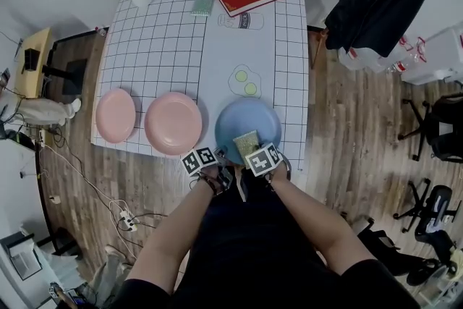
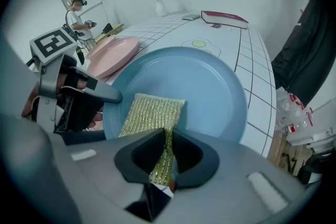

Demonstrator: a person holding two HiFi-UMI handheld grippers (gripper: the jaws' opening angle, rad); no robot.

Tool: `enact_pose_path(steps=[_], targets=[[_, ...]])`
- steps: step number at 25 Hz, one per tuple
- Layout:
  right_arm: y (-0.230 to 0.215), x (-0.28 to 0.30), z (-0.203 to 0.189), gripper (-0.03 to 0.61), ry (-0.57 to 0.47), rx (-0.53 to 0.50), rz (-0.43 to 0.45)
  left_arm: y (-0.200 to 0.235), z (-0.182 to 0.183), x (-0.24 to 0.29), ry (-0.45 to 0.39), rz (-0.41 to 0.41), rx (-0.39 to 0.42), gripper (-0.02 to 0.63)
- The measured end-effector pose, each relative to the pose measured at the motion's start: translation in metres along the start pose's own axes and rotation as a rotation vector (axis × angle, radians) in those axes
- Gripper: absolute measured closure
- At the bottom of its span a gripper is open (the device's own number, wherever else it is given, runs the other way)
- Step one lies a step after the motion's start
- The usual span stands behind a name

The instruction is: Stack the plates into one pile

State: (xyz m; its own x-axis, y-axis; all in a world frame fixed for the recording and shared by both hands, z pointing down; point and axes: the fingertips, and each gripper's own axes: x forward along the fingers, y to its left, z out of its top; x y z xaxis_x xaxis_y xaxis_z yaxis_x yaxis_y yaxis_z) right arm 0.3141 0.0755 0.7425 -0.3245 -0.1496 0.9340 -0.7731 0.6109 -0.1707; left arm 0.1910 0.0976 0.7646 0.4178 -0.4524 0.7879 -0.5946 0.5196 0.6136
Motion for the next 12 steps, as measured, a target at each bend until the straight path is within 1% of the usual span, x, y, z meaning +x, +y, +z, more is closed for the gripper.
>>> enact_pose_path(steps=[8, 12], targets=[[-0.028, -0.007, 0.001, 0.522, -0.024, -0.019, -0.057, 0.002, 0.0, 0.001, 0.0, 0.005, 0.015, 0.601], [-0.043, -0.012, 0.003, 0.522, -0.042, -0.003, -0.074, 0.001, 0.0, 0.001, 0.001, 0.004, 0.016, 0.601]])
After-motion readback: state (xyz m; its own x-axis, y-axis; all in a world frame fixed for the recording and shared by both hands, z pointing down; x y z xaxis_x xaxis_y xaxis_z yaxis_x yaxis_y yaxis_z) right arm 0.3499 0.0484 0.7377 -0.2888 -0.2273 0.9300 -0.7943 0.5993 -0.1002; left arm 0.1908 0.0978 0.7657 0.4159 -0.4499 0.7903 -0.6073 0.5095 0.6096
